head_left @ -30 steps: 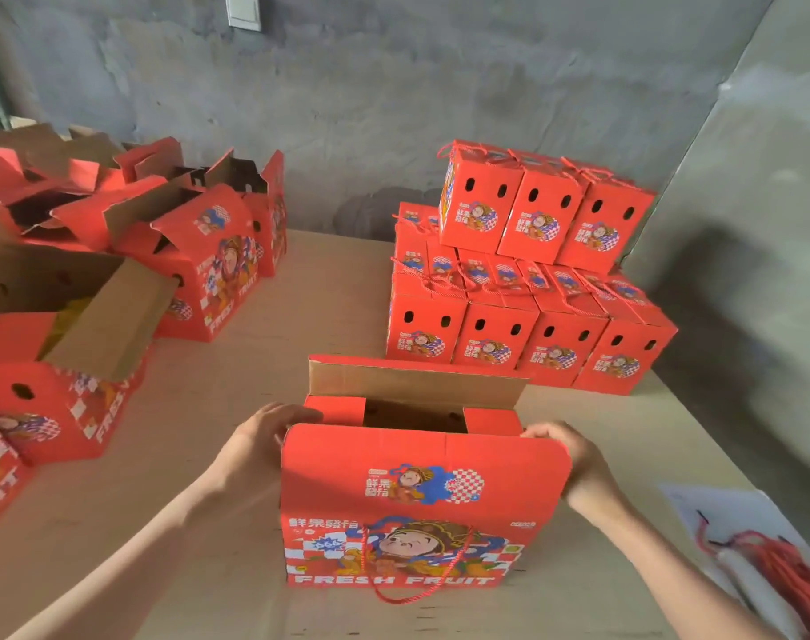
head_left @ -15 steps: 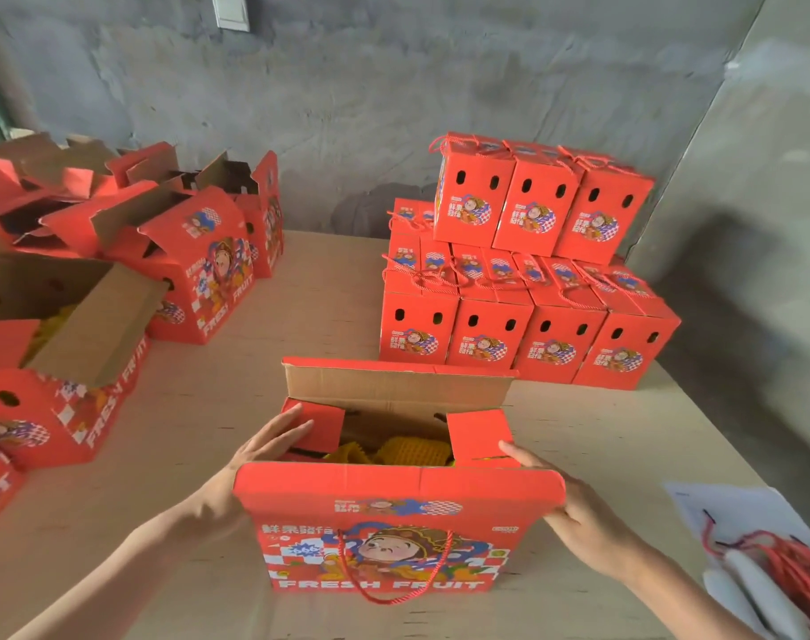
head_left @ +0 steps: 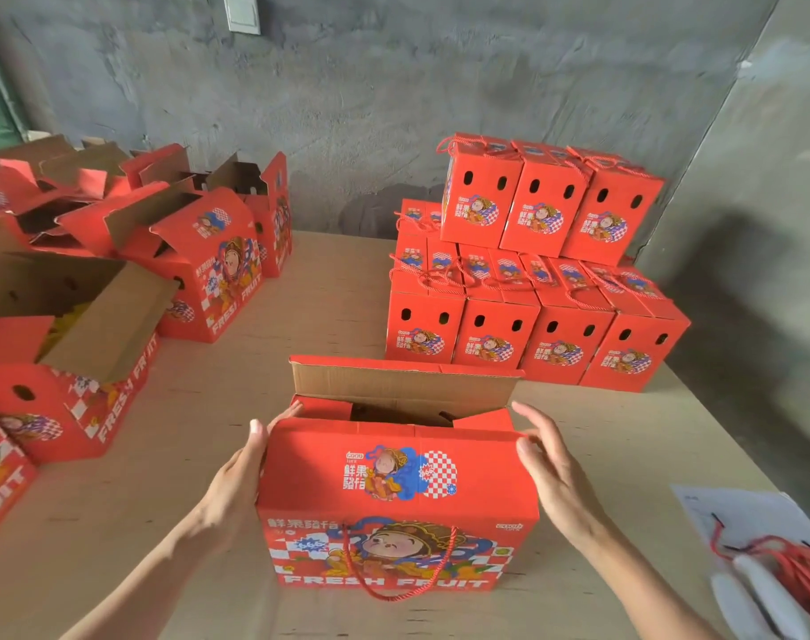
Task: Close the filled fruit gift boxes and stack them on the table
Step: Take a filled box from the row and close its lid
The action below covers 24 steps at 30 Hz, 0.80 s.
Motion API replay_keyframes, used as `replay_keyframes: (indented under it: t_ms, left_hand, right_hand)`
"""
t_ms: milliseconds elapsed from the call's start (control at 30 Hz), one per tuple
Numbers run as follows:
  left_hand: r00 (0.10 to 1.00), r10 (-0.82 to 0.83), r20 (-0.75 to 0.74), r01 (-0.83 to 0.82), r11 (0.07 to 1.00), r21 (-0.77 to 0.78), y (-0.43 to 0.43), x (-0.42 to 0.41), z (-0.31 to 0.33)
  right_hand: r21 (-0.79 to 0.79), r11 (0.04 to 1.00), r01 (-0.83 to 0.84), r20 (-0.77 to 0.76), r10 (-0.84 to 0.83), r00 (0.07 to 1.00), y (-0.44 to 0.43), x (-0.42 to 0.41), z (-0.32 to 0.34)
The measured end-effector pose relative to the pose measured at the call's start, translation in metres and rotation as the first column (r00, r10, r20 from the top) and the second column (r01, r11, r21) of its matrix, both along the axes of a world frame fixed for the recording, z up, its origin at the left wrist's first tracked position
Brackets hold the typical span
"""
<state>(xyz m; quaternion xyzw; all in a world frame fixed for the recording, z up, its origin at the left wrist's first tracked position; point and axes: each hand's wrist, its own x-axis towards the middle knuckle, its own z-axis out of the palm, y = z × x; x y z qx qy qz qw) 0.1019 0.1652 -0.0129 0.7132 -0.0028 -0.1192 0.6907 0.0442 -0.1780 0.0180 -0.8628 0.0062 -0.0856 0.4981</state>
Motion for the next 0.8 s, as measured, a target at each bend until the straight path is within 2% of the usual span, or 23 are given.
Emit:
replay_keyframes:
  t_ms: [100,233,467,633,800]
  left_hand:
    - [0.991,-0.064,0.116,0.064,0.998,0.003,0.0,-0.003,0.004]
    - [0.974,-0.035,0.225,0.021,0.997,0.068,-0.007,-0.008,0.004]
    - [0.95,0.173,0.26,-0.198,0.978,0.072,-0.016,-0.008,0.0]
    - [0.937,0.215,0.275,-0.25,0.963,0.099,-0.014,-0.007,0.0]
    - [0.929,0.242,0.281,-0.281,0.954,0.105,-0.013,-0.005,-0.002]
  right_hand:
    - [-0.192,0.966,0.171,0.182,-0.136,0.974,0.019,-0.001,-0.012]
    - [-0.179,0.931,0.319,0.297,-0.258,0.919,0.024,0.0,-0.02]
    - [-0.141,0.937,0.32,0.254,-0.278,0.926,0.023,0.002,-0.017]
    - [-0.194,0.931,0.31,0.227,-0.265,0.937,0.018,0.009,-0.015]
    - [-0.098,0.955,0.279,0.096,-0.27,0.958,0.013,0.013,-0.02]
